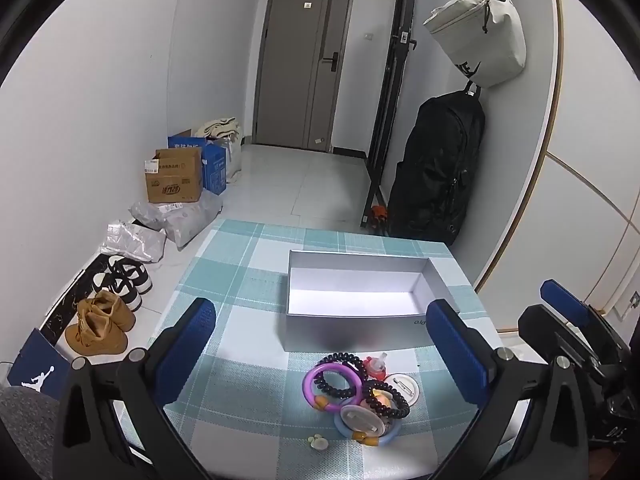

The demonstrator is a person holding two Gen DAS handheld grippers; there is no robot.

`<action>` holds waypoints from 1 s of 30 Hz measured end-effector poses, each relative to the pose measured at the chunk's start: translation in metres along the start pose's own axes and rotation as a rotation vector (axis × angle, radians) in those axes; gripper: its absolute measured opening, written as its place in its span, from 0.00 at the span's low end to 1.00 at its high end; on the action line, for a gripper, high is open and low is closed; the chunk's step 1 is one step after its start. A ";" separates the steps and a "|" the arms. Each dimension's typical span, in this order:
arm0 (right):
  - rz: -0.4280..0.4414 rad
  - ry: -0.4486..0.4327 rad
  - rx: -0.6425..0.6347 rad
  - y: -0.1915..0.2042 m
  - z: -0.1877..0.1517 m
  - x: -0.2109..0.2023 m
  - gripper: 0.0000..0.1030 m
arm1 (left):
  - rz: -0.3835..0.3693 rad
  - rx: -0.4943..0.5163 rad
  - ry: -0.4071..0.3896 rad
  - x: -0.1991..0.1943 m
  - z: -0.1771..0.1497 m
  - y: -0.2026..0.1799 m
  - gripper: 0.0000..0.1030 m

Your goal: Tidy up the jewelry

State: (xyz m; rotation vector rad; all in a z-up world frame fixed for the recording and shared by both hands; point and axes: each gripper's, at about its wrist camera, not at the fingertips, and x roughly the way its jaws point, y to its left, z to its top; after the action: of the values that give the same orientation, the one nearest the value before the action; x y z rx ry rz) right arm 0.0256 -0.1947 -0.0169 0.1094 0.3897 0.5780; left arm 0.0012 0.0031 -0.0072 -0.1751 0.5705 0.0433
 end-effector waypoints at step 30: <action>0.004 -0.005 0.016 -0.001 0.002 -0.005 1.00 | 0.008 0.010 -0.004 -0.011 -0.010 -0.002 0.99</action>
State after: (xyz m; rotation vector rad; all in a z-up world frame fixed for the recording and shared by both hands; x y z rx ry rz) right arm 0.0231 -0.1984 -0.0133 0.1269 0.3893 0.5789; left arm -0.0134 -0.0009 -0.0091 -0.1626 0.5676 0.0484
